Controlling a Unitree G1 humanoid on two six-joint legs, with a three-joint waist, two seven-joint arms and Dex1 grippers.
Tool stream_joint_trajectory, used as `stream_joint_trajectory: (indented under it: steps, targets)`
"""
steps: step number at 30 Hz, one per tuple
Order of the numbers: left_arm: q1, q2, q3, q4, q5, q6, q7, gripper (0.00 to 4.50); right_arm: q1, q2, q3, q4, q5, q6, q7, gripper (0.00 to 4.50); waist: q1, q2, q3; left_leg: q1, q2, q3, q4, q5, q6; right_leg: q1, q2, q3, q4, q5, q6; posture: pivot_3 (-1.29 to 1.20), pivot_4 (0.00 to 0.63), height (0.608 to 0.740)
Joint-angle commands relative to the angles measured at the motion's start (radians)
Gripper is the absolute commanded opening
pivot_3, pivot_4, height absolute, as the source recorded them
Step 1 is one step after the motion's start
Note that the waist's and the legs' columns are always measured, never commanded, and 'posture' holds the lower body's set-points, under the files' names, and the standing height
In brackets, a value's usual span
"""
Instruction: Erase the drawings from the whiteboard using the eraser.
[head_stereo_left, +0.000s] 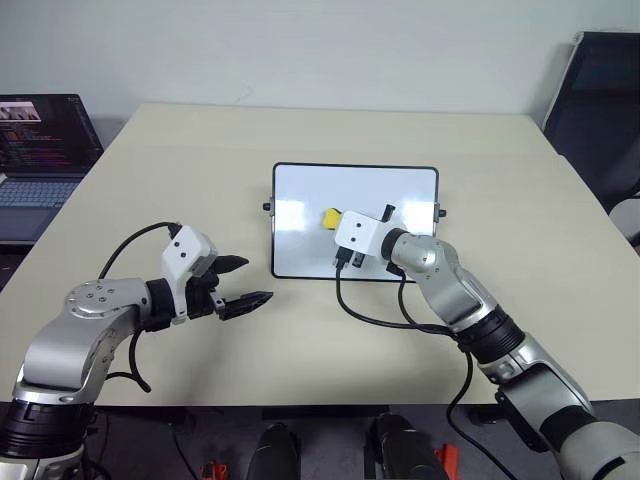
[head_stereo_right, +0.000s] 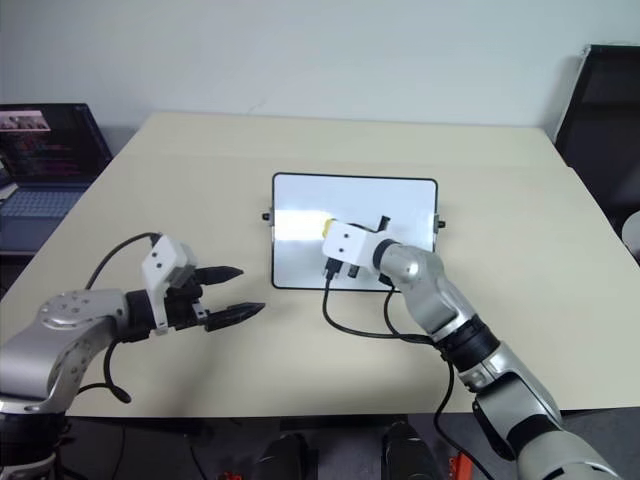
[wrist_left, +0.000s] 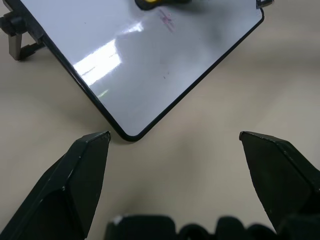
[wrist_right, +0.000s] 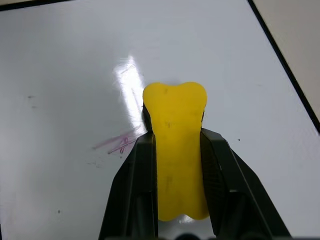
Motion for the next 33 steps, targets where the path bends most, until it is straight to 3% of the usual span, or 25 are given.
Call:
stream_joint_trajectory:
  steps: [1,6,11,23,28,33]
  targets:
    - [-0.001,0.002,0.011,-0.028,-0.004,-0.021,-0.004,4.50,0.056,-0.054,0.044,-0.005,-0.016,0.041,0.118,0.84,0.000,0.000,0.000,0.000,0.000,0.000,-0.001,0.000,0.000,0.000,0.000,0.000,0.000,-0.001,0.000,0.00,0.150,0.740]
    - [0.000,0.000,0.010,-0.019,-0.003,-0.031,-0.006,4.50,0.079,-0.085,0.066,-0.041,-0.026,0.034,0.193,0.83,-0.001,0.000,0.000,0.000,0.000,0.000,0.000,0.000,0.000,0.000,0.000,0.000,0.000,-0.001,0.000,0.00,0.150,0.740]
    - [-0.006,-0.002,0.002,-0.002,0.001,-0.045,-0.014,4.50,-0.003,-0.016,-0.042,0.041,-0.068,-0.015,-0.058,0.83,-0.005,0.000,0.000,0.002,0.000,0.000,0.001,0.000,0.000,0.000,0.000,0.000,0.001,0.001,-0.001,0.00,0.150,0.740]
    - [-0.010,-0.015,-0.007,0.015,0.002,-0.063,-0.030,4.50,0.141,-0.118,0.028,-0.103,-0.041,0.031,0.220,0.83,0.000,-0.002,-0.002,0.003,0.000,0.002,0.000,0.002,0.001,0.004,0.000,0.001,-0.002,0.000,-0.001,0.00,0.150,0.740]
    - [-0.018,-0.016,-0.012,0.013,-0.002,-0.066,-0.035,4.50,0.157,-0.030,-0.146,-0.193,0.063,0.101,0.133,0.83,0.000,-0.002,-0.001,0.002,0.001,0.002,-0.001,0.002,0.002,0.003,0.000,0.001,-0.001,0.000,0.000,0.00,0.150,0.740]
    - [-0.055,-0.022,-0.032,-0.002,-0.008,-0.083,-0.052,4.50,0.254,0.010,-0.414,-0.428,0.211,0.335,0.079,0.83,0.010,-0.001,-0.001,-0.004,0.000,0.001,0.000,0.002,0.001,-0.001,0.000,0.001,-0.001,0.000,0.000,0.00,0.150,0.740]
